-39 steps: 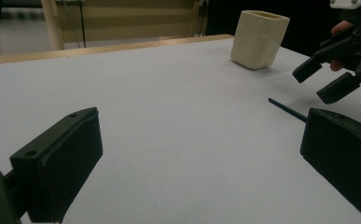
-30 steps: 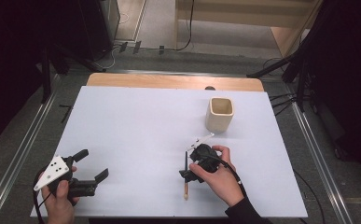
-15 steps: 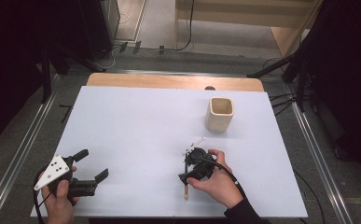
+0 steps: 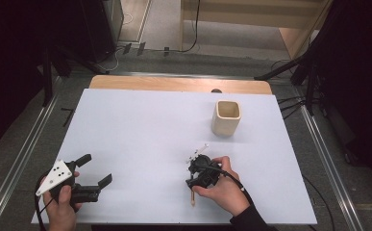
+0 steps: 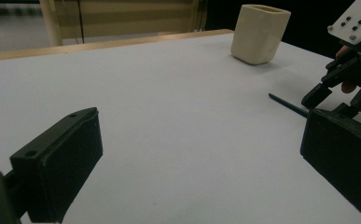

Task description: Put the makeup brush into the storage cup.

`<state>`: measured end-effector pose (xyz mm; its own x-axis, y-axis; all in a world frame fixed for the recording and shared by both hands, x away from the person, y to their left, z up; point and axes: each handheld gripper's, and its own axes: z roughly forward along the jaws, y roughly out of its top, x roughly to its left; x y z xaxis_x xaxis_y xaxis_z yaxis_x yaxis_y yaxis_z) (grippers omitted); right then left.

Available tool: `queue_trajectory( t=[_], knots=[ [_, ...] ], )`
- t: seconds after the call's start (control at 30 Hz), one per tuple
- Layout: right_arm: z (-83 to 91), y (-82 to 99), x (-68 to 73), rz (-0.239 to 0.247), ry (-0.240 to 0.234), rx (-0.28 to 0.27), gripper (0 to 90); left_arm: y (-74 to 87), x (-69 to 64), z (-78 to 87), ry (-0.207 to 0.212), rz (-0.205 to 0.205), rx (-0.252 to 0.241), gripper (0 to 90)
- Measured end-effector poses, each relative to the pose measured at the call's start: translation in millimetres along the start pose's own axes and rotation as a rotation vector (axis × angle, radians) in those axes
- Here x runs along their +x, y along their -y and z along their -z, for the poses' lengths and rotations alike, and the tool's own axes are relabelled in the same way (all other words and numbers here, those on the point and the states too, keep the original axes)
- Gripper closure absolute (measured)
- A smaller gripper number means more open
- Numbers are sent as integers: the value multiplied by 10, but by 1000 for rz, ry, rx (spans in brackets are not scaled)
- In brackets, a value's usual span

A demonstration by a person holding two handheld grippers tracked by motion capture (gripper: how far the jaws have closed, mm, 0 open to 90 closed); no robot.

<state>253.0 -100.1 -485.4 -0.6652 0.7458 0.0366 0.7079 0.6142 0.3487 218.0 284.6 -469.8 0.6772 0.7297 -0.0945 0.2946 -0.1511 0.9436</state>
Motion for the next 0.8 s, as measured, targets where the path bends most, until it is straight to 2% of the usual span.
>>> queue_trajectory(
  t=[0.13, 0.17, 0.2, 0.27, 0.4, 0.63, 0.73, 0.8],
  knots=[
    [3, -5, 19, -13, 23, 7, 529, 1, -3, -6, 0, 0, 5, 0],
    [12, -23, 19, -40, 28, 22, 631, 2, -5, -9, 0, 1, 4, 0],
    [12, -23, 19, -40, 28, 22, 631, 2, -7, -11, 1, 1, 6, 0],
    [19, -40, -1, -48, 31, 37, 736, 2, -12, -19, 4, 0, 6, 0],
    [15, -59, -38, -72, 21, 49, 847, 1, -18, -30, 5, -6, 15, 0],
    [22, -19, -63, -61, 10, 11, 850, -14, -43, -56, 28, 3, 8, 0],
    [51, 5, -104, -86, 32, -27, 851, -44, -56, -84, 26, 9, 0, 0],
    [126, 26, -155, -97, 27, -82, 851, -76, -75, -113, 31, 1, 2, 0]
  ],
)
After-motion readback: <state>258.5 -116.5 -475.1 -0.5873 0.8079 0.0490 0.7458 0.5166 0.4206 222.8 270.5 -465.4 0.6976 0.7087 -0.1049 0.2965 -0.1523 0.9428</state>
